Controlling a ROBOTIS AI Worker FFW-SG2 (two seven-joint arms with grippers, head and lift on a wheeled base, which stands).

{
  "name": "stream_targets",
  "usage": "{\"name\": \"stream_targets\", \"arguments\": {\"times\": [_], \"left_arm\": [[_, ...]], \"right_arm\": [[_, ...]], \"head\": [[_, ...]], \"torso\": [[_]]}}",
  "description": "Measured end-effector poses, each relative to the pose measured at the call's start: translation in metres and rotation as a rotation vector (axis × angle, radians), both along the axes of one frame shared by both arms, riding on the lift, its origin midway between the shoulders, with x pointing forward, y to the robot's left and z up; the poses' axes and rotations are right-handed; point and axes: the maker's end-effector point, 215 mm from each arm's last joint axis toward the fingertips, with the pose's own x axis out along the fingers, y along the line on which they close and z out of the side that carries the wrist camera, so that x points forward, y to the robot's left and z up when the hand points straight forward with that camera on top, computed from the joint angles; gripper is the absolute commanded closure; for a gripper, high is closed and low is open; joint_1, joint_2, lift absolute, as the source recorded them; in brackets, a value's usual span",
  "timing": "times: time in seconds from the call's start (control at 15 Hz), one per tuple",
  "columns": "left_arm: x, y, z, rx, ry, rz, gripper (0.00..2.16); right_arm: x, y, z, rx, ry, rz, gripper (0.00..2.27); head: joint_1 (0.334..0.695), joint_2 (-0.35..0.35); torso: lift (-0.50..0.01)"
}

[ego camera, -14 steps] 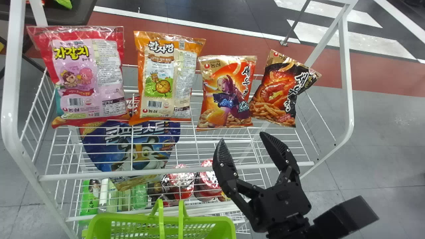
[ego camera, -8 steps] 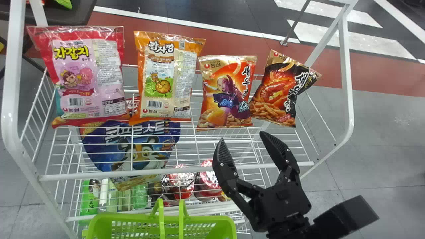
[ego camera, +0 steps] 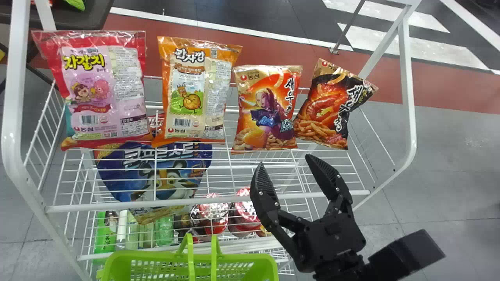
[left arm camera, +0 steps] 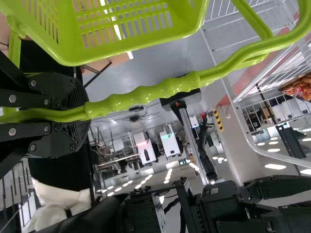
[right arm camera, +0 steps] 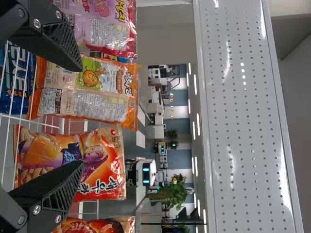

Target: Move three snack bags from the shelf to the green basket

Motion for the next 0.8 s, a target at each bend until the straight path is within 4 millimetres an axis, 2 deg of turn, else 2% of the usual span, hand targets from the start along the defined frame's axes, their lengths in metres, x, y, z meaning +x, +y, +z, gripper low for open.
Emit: {"name": "stream_targets", "arguments": {"times": [0.13, 0.33, 0.6, 0.67, 0.8], "left_arm": [[-0.001, -0.001, -0.001, 0.003, -0.001, -0.004, 1.76], [-0.003, -0.002, -0.001, 0.006, -0.005, -0.010, 1.76], [-0.005, -0.002, 0.000, 0.006, -0.004, -0.017, 1.76], [-0.006, -0.002, -0.001, 0.007, -0.004, -0.019, 1.76], [-0.006, -0.002, -0.001, 0.009, -0.003, -0.020, 1.76]], "right_arm": [[0.008, 0.004, -0.004, 0.000, 0.015, 0.007, 0.14], [0.032, 0.024, -0.009, 0.015, 0.049, 0.055, 0.14], [0.075, 0.087, -0.020, 0.044, 0.065, 0.247, 0.14], [0.086, 0.107, -0.030, 0.028, 0.103, 0.284, 0.14], [0.104, 0.145, -0.046, 0.005, 0.169, 0.348, 0.14]], "head": [[0.695, -0.350], [0.695, -0.350], [0.695, -0.350], [0.695, -0.281], [0.695, -0.209]], "torso": [[-0.048], [-0.048], [-0.048], [-0.048], [-0.048]]}}
